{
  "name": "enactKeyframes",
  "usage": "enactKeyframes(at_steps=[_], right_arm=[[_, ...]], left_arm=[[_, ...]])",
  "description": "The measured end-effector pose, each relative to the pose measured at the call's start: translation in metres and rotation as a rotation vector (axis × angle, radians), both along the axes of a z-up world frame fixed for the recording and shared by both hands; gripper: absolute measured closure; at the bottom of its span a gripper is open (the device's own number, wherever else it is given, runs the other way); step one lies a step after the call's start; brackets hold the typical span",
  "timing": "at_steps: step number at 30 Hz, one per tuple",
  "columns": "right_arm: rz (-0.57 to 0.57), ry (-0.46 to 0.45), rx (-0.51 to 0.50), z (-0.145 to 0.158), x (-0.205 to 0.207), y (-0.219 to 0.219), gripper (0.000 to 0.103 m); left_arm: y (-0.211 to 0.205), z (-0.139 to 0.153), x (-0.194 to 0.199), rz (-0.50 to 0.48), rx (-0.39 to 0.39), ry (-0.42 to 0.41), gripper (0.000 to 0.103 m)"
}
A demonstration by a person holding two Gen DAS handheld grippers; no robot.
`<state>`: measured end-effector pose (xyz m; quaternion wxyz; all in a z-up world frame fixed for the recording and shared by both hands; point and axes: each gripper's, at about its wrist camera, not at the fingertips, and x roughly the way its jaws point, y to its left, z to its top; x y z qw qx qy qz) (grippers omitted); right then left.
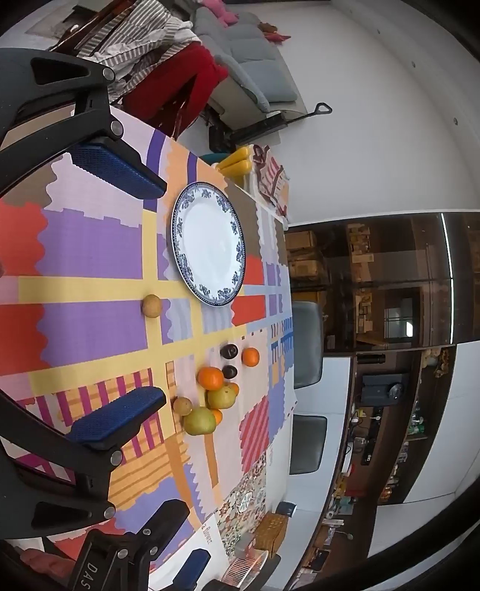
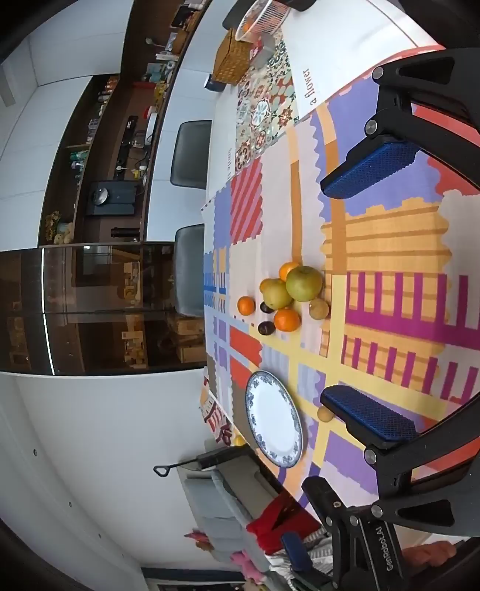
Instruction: Organize fruits
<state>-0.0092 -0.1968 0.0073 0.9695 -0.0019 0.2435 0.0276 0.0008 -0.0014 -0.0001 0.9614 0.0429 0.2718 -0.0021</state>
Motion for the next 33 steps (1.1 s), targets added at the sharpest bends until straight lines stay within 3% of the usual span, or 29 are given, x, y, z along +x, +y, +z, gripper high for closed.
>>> enactKeyframes(at_steps=[2, 33], right_arm=[[-0.002, -0.003, -0.003, 0.000, -0.001, 0.000, 0.001], [0.018, -0.004, 0.007, 0.001, -0.002, 0.006, 0.001]], left_arm=[[0.002, 0.000, 0.000, -0.001, -0.030, 0.000, 0.000], [0.001, 0.002, -0.005, -0.006, -0.042, -0.021, 0.000]])
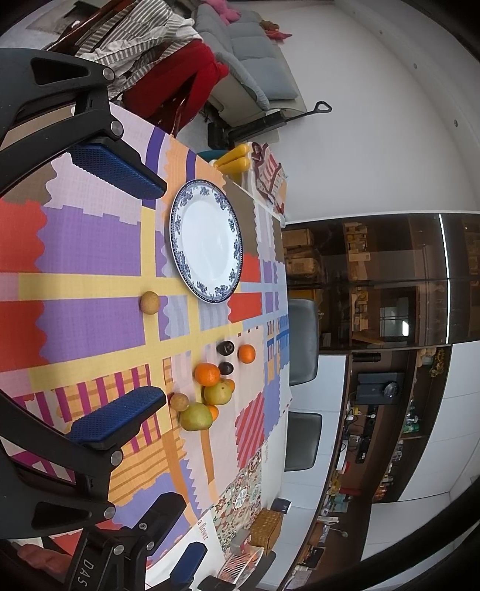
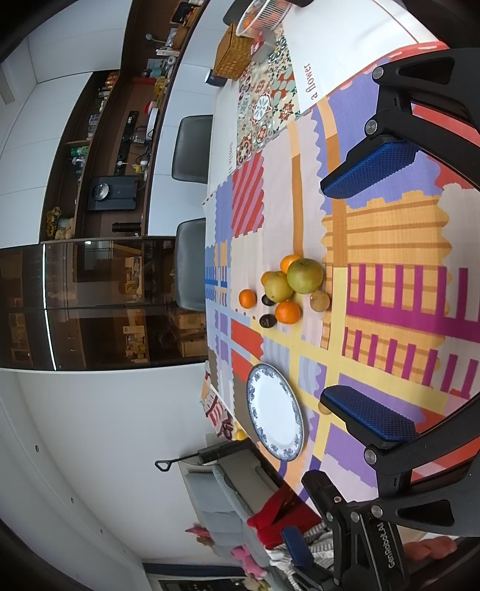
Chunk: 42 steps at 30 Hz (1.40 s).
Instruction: Organize fruits
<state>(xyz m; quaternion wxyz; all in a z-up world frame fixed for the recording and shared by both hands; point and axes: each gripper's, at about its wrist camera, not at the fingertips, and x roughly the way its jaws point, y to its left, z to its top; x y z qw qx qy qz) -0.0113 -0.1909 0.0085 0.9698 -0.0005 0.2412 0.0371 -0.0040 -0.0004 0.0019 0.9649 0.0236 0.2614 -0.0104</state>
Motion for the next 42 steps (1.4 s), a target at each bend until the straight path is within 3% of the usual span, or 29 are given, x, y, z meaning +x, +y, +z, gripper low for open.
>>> enactKeyframes(at_steps=[42], right_arm=[[-0.001, -0.008, -0.002, 0.0034, -0.0021, 0.0021, 0.001]], left_arm=[[0.0002, -0.0004, 0.0001, 0.000, -0.002, -0.002, 0.000]])
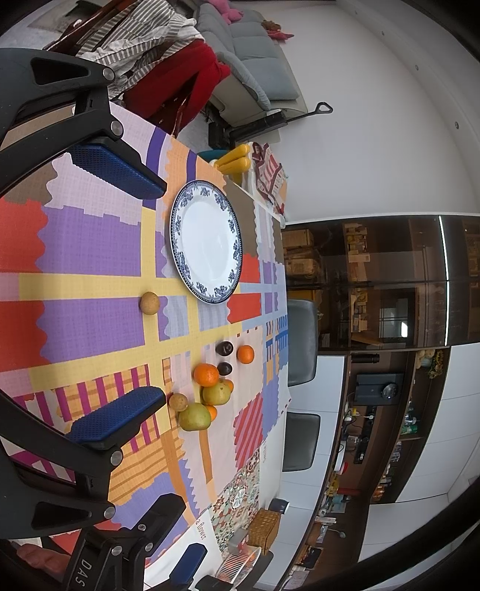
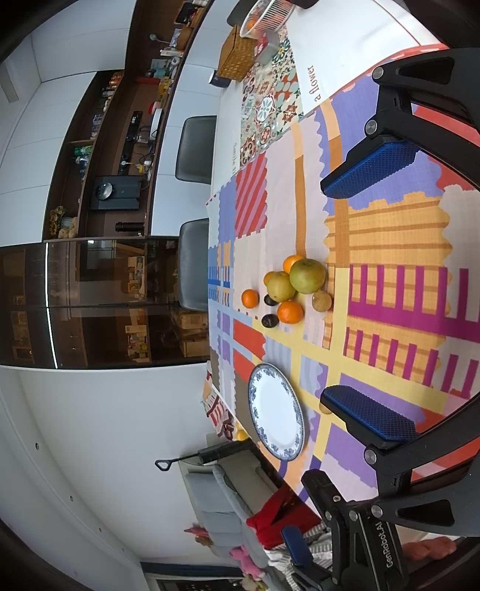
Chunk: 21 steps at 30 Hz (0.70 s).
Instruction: Organize fruits
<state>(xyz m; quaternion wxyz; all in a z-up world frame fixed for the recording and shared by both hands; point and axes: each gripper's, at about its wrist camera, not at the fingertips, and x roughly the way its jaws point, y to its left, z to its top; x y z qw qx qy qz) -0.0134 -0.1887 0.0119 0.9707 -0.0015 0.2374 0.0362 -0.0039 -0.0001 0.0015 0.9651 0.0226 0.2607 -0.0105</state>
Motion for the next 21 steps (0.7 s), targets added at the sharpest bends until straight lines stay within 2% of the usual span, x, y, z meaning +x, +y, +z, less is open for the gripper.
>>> enactKeyframes(at_steps=[13, 21], right_arm=[[0.010, 0.007, -0.004, -0.001, 0.002, -0.002, 0.001], [0.030, 0.049, -0.012, -0.014, 0.013, 0.002, 0.001]], left_arm=[[0.002, -0.001, 0.004, 0.003, -0.004, 0.012, 0.000], [0.006, -0.015, 0.015, 0.003, -0.010, 0.051, 0.000]])
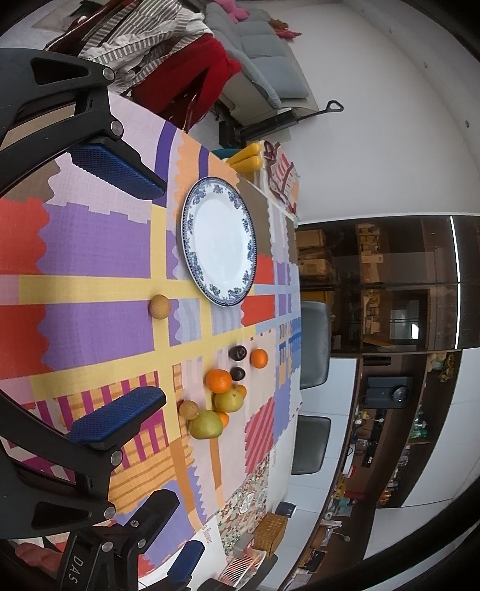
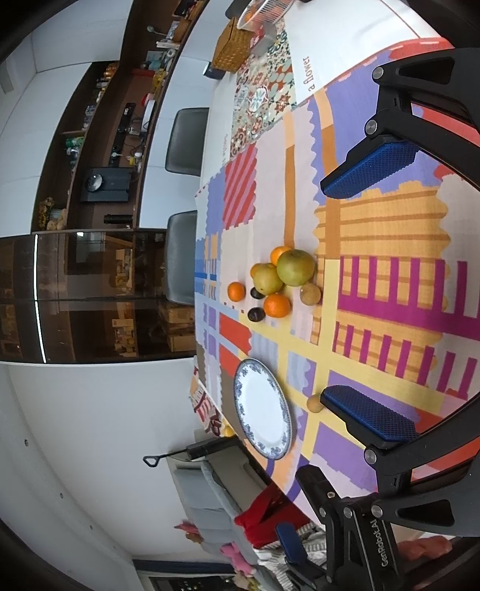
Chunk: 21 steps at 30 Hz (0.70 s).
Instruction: Organize fruits
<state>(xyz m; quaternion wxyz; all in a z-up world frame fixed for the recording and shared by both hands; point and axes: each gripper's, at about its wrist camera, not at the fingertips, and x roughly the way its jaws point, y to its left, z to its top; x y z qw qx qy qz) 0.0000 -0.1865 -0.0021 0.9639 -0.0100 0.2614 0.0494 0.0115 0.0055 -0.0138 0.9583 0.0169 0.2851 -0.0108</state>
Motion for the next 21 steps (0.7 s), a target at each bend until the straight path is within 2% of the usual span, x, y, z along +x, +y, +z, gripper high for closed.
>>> enactKeyframes(at_steps=[10, 15, 21], right_arm=[[0.026, 0.046, -0.023, -0.018, 0.025, 0.010, 0.003], [0.034, 0.055, -0.029, -0.023, 0.042, 0.013, 0.009], [0.049, 0.092, -0.025, -0.033, 0.066, 0.019, 0.016]], left_arm=[[0.002, -0.023, 0.027, -0.044, -0.002, 0.054, 0.001], [0.001, -0.033, 0.046, -0.067, -0.015, 0.081, 0.007], [0.001, -0.045, 0.068, -0.078, -0.009, 0.110, 0.020]])
